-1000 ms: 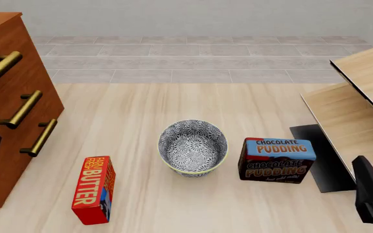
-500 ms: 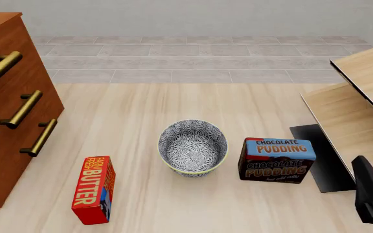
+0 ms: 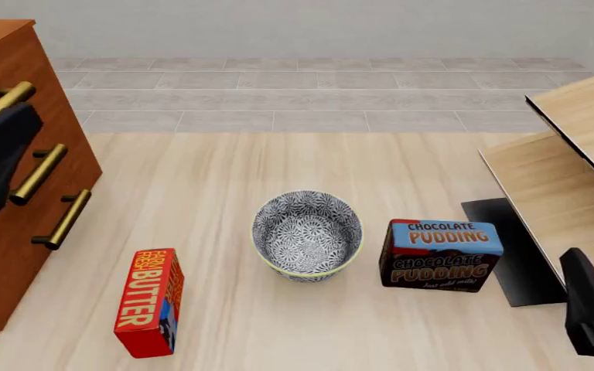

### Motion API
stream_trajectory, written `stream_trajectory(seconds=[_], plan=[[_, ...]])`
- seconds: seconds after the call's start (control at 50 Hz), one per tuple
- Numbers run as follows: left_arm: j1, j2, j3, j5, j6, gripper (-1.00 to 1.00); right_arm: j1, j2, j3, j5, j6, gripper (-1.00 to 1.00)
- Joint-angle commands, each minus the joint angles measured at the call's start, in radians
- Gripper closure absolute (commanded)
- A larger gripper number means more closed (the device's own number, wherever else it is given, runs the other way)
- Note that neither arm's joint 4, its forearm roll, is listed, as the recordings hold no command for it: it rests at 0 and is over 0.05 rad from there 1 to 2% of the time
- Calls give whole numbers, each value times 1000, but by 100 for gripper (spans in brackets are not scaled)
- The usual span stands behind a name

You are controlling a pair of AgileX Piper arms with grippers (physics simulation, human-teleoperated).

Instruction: Close the top drawer of the cabinet and put the bowl on top of it.

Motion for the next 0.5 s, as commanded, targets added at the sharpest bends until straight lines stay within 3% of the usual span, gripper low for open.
stream_trajectory(seconds=[0.02, 0.34, 0.5], plan=[[-54, 173, -146, 42, -1, -100, -2, 0, 0, -1, 0, -100], [-104, 373, -363, 178, -60, -100, 1, 0, -1, -5, 1, -100], [-114, 463, -414, 211, -83, -100, -1, -1, -2, -5, 4, -100]])
